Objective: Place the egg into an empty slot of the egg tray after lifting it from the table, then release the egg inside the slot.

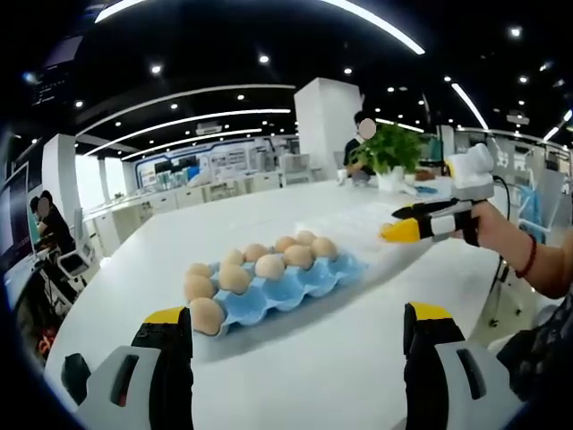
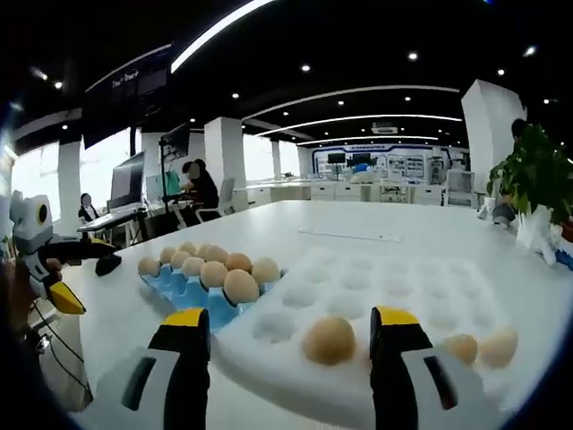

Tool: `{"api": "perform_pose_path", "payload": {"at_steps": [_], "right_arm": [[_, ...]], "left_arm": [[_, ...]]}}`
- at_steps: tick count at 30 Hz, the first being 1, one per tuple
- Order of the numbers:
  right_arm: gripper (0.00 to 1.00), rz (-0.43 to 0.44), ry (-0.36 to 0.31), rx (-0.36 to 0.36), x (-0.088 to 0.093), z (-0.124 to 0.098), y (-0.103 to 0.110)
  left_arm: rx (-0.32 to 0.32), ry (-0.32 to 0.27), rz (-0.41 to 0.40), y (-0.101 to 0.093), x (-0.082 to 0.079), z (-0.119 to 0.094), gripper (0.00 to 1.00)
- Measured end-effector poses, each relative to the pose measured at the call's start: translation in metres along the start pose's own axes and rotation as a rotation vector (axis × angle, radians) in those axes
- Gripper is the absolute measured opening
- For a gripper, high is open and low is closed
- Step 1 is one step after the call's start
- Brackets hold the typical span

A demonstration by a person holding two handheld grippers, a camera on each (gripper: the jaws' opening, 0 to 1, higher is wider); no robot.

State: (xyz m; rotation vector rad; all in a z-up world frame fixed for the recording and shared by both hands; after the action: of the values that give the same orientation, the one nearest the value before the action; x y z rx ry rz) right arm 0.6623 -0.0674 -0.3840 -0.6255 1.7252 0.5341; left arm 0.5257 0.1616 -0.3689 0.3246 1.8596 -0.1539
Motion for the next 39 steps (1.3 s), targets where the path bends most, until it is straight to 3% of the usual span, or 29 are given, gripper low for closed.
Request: {"api": "perform_pose_path", "payload": {"at_steps": [16, 25, 39], "right_arm": [[0.72, -0.04, -0.006, -0.02, 0.004, 0.005, 0.005], [0.64, -0.011, -0.01, 0.023, 0.009, 0.008, 0.003], [0.43, -0.002, -0.058, 0.306, 0.006, 0.016, -0.012]], "left_arm": [[-0.037, 0.001, -0.001, 0.005, -0.004, 0.007, 1.0], [-0.044, -0.02, -0.022, 0.004, -0.007, 0.005, 1.0], [-0.05, -0.022, -0.027, 0.006, -0.006, 0.003, 1.0]]}}
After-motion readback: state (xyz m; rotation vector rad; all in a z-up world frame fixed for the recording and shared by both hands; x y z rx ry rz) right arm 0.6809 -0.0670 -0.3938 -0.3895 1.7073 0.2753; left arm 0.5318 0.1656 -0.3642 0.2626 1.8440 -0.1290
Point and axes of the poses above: the point that each gripper's makers call its tool centre point, and the gripper's own axes: z roughly forward along the fingers, y roughly to its left, x roughly out of its underside, the point moved 5 cm from there along -z, roughly backward along the fingers, and after that the axes turned 3 degrees about x, right-handed, at the moved point
